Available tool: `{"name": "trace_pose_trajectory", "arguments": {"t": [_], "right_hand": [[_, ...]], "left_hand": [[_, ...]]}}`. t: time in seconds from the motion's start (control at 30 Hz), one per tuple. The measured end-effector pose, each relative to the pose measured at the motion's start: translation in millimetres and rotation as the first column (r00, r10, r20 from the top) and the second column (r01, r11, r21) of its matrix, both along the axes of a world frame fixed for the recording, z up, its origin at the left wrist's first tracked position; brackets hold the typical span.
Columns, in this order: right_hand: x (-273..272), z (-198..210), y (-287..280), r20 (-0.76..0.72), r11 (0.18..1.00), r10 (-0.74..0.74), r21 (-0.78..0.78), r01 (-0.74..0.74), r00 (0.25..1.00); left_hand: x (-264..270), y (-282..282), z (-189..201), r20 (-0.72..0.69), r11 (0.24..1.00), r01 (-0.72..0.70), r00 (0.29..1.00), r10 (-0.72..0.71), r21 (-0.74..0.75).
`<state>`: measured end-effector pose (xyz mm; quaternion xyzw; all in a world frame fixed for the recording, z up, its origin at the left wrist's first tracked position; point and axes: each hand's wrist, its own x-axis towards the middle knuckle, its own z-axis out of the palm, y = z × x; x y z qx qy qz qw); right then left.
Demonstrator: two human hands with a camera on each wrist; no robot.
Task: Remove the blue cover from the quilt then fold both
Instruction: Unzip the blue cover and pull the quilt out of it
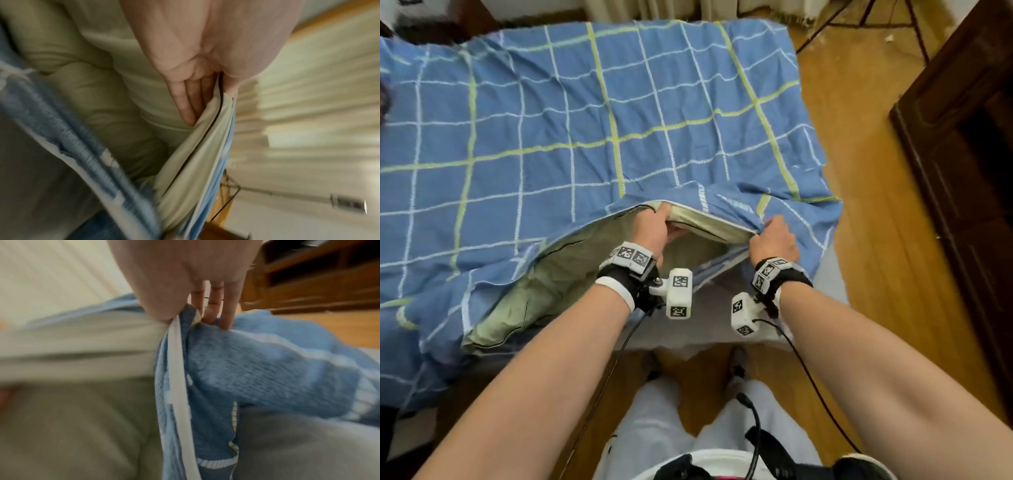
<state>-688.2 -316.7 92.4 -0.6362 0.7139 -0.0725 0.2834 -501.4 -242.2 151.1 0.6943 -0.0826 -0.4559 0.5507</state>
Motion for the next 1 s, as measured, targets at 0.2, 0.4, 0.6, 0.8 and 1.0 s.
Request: {"name": "trace_pose_trajectory", "arguments": {"t": [0.2,0.4,0.6,0.8,1.0], "right_hand": [[-16.3,5.2,-8.3,-0.081,1.0,0.007,0.025,-0.005,0.997],[-0.1,-14.5,-0.7,0.173,0.841,-0.396,0.463,0.281,0.902],[40.1,-8.3,5.4,0.33,0.935,-0.228,0.336,0.112,0.916],[52.4,7.8,0.7,0.429,0.965,-0.173,0.252,0.066,0.887],[59.4,42.4,-2.2,0.53,0.975,0.02,0.179,-0.135,0.848]], "left_hand": [[36.2,16.6,35.6,-0.148,0.908,-0.405,0.909,0.389,-0.104],[70.8,23.3,38.7,-0.312,0.817,-0.552,0.815,0.488,-0.164],[74.2,24.3,13.7,-0.4,0.876,-0.437,0.854,0.332,-0.206],[72.5,25.4,-14.3,-0.216,1.0,0.025,0.976,-0.027,-0.011],[8.4,-9.1,-36.2,-0.142,0.897,0.416,0.907,-0.397,0.147]]}}
